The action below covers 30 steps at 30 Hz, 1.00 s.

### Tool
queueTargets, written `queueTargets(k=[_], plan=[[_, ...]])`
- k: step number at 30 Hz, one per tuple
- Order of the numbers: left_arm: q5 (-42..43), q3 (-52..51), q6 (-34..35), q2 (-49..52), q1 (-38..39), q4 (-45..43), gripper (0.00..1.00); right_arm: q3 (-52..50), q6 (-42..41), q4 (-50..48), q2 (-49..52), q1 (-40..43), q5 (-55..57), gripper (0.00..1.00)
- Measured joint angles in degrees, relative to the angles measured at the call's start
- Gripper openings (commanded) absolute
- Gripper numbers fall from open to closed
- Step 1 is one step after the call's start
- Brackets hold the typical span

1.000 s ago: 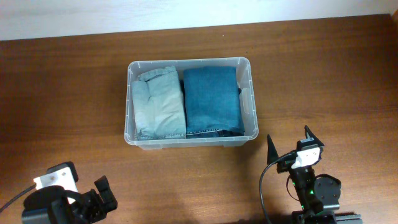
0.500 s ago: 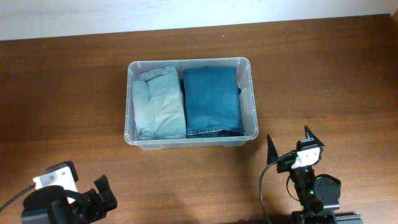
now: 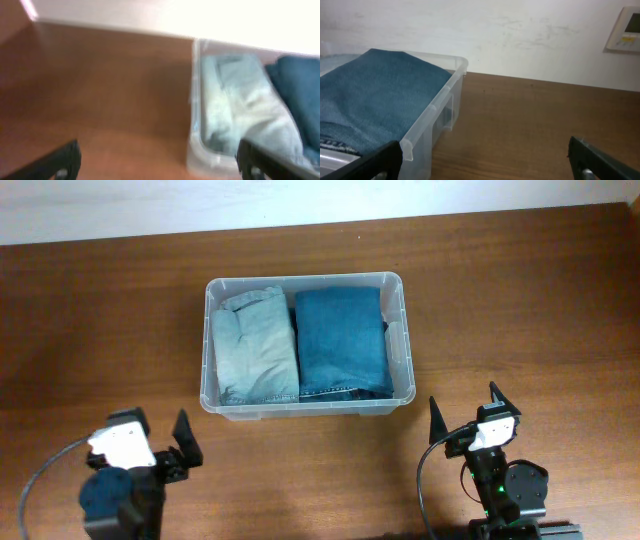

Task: Pack container

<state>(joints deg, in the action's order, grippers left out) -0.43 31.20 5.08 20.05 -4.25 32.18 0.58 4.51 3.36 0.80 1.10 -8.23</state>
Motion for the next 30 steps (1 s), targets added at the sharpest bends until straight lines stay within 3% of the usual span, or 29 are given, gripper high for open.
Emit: queueTargets(k=[7, 12, 20, 30], plan=[[4.0, -18.0, -1.9, -10.4, 0.0, -24.5, 0.99, 0.0, 0.0, 0.0, 0.0, 0.0, 0.0, 0.98], [4.8, -27.6, -2.3, -15.6, 0.0, -36.4, 0.99, 0.0, 0.0, 0.0, 0.0, 0.0, 0.0, 0.98], [0.9, -30.5, -0.9, -19.2, 1.4, -28.3, 0.99, 0.0, 0.0, 0.0, 0.0, 0.0, 0.0, 0.98], [-3.5, -30.6, -0.4, -19.2, 7.9, -28.1, 0.99, 0.0, 0.0, 0.0, 0.0, 0.0, 0.0, 0.98]])
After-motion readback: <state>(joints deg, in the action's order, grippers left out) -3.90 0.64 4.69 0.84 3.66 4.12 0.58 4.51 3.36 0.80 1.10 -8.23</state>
